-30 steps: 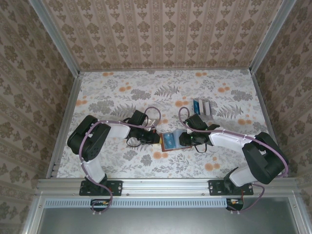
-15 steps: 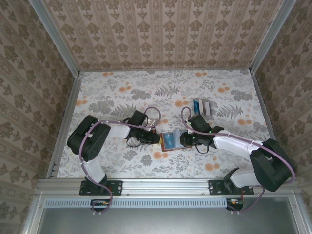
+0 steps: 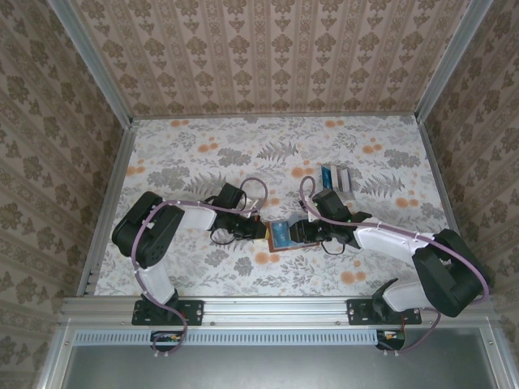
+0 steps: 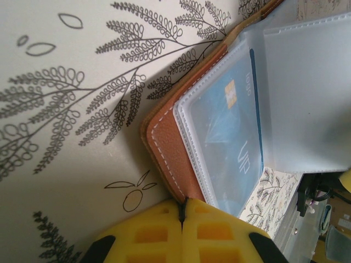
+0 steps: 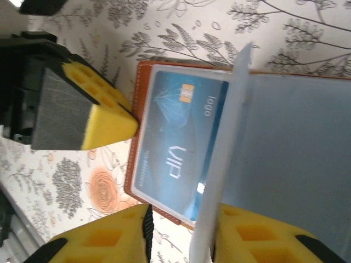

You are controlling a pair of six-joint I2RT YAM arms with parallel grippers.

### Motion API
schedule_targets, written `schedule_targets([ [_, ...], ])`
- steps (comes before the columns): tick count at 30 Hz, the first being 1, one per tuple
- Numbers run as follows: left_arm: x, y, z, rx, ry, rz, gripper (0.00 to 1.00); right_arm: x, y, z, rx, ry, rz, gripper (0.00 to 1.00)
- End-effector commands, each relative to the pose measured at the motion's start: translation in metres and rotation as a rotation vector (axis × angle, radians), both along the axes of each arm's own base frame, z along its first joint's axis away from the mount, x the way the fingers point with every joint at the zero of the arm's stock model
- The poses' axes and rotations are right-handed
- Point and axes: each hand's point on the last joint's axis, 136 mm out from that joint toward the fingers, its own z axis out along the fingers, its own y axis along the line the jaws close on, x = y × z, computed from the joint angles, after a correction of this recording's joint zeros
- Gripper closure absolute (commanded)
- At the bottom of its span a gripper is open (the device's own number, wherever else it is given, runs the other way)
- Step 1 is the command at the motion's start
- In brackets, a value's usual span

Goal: Put the credit cards into the card holder
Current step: Flip over the card slot in the card holder.

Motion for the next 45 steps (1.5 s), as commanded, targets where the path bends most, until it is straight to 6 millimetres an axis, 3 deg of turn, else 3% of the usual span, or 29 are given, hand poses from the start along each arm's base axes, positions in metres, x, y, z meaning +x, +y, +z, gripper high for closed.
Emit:
schedule_targets([
  [1, -0.034, 0.024, -0.055, 0.184, 0.09, -0.028, 1.0, -0.001, 0.007, 0.003, 0.038, 0.003, 0.023, 0.63],
  [14, -0.036, 0.024, -0.06, 0.185, 0.101, -0.028, 1.0, 0.001, 0.023, 0.016, 0.185, -0.01, 0.037, 0.6],
  [20, -0.036, 0.025, -0.061, 0.185, 0.101, -0.029, 1.0, 0.001, 0.021, -0.007, 0.15, 0.047, 0.024, 0.71],
  [27, -0.037, 0.025, -0.06, 0.187, 0.1, -0.031, 1.0, 0.006, 0.013, -0.016, 0.09, 0.06, -0.02, 0.83],
  [31, -0.036, 0.024, -0.059, 0.185, 0.097, -0.029, 1.0, 0.006, 0.014, -0.012, 0.095, 0.05, -0.006, 0.82],
  [34, -0.035, 0.024, -0.059, 0.186, 0.097, -0.025, 1.0, 0.006, 0.013, -0.015, 0.081, 0.059, -0.011, 0.76],
  [37, -0.034, 0.023, -0.059, 0.182, 0.097, -0.026, 1.0, 0.008, 0.004, -0.024, 0.016, 0.075, -0.044, 0.73],
  [42, -0.034, 0.024, -0.053, 0.18, 0.088, -0.023, 1.0, 0.012, -0.023, -0.022, -0.097, 0.031, -0.143, 0.79],
  [45, -0.034, 0.025, -0.053, 0.192, 0.084, -0.032, 1.0, 0.013, -0.045, -0.015, -0.176, -0.011, -0.209, 0.68],
])
